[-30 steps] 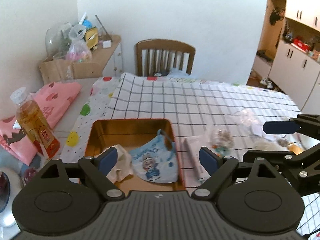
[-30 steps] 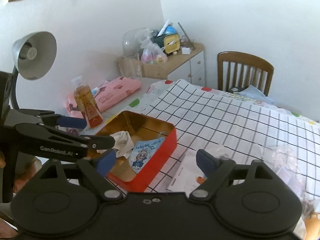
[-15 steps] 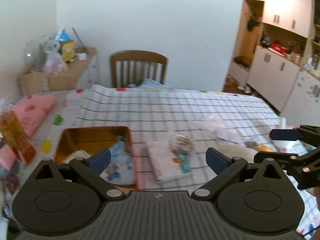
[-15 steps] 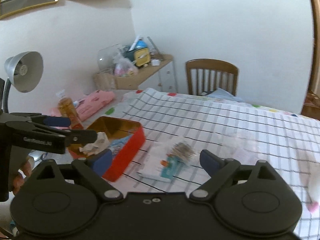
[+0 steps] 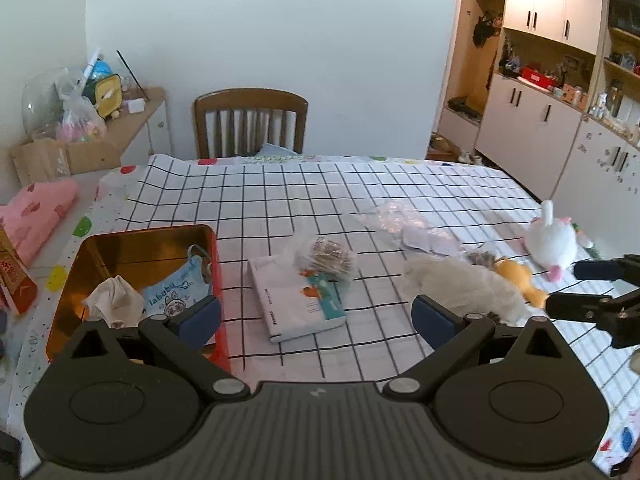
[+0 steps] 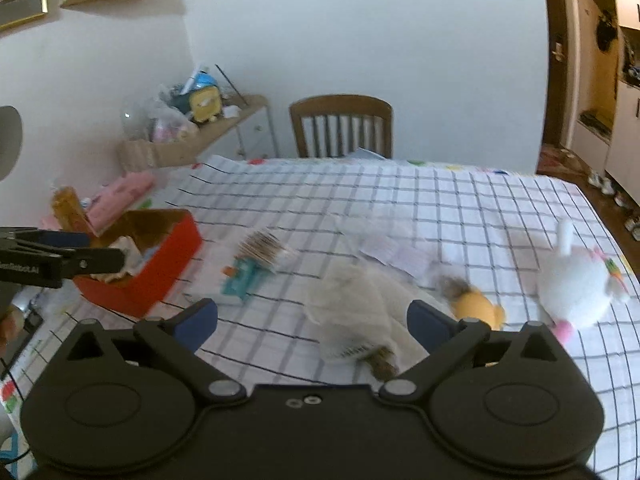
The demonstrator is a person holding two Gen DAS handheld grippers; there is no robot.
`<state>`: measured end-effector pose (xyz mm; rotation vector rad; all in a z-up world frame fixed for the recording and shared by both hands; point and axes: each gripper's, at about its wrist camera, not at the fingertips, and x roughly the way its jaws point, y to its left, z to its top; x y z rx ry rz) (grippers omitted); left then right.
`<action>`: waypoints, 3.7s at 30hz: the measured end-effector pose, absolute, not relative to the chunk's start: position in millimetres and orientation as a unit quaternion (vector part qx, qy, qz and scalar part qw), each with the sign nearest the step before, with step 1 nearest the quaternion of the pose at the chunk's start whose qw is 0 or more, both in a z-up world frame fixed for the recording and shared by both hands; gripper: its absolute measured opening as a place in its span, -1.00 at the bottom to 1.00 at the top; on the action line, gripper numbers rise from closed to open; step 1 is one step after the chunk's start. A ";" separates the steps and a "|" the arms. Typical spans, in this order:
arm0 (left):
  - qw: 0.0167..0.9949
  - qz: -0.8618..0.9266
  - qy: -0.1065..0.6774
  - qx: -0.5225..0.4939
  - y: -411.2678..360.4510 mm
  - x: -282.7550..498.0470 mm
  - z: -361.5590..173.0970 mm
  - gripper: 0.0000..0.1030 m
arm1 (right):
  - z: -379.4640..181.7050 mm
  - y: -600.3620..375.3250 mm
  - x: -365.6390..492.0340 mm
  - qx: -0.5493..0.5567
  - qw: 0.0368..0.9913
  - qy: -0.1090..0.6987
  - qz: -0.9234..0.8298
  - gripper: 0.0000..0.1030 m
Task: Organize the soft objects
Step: 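Move both tools back toward the white mesh bag on the table, then grasp the white mesh bag with the right gripper, then carry the white mesh bag with the right gripper over the red tin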
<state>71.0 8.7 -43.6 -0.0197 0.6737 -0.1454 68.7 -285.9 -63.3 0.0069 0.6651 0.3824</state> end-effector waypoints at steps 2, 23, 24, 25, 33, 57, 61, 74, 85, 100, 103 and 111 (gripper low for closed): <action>0.940 -0.067 0.335 -0.005 6.9 71.7 -52.4 0.98 | -69.3 -288.3 70.7 -0.003 0.927 0.329 0.181 0.97; 0.904 -0.015 0.427 0.018 -6.3 93.5 -149.5 0.98 | -124.4 -298.0 138.5 -0.011 0.899 0.389 0.199 0.85; 0.904 -0.012 0.427 0.021 -7.3 94.0 -151.7 0.98 | -126.6 -297.0 143.4 -0.014 0.898 0.392 0.200 0.85; 0.904 -0.010 0.427 0.023 -8.0 94.4 -154.2 0.98 | -128.4 -296.0 147.6 -0.015 0.897 0.393 0.200 0.85; 0.907 -0.003 0.421 0.031 -11.6 96.6 -159.1 0.98 | -140.7 -285.0 179.1 -0.021 0.891 0.407 0.199 0.71; 0.897 0.015 0.441 -0.012 10.6 100.8 -163.7 0.74 | -151.4 -268.7 196.8 -0.045 0.883 0.425 0.194 0.03; 0.899 0.010 0.438 0.003 3.6 101.5 -161.9 0.52 | -151.7 -271.8 195.8 -0.044 0.882 0.426 0.195 -0.22; 0.906 0.013 0.421 0.038 0.7 101.6 -151.3 -0.77 | -123.9 -274.3 168.2 -0.076 0.905 0.379 0.179 -0.80; 0.914 -0.013 0.406 0.008 7.9 93.5 -128.6 -0.81 | -73.3 -284.1 141.5 -0.054 0.921 0.338 0.186 -0.87; 0.934 -0.032 0.354 -0.020 39.7 83.2 -64.7 -0.81 | 4.9 -262.1 116.4 -0.022 0.925 0.276 0.261 -0.88; 0.940 -0.029 0.339 -0.014 48.1 81.4 -48.5 -0.81 | 17.7 -249.2 116.1 -0.014 0.922 0.265 0.283 -0.88; 0.947 -0.020 0.319 -0.002 71.9 81.1 -15.3 -0.80 | 40.9 -198.5 117.2 -0.022 0.908 0.242 0.343 -0.88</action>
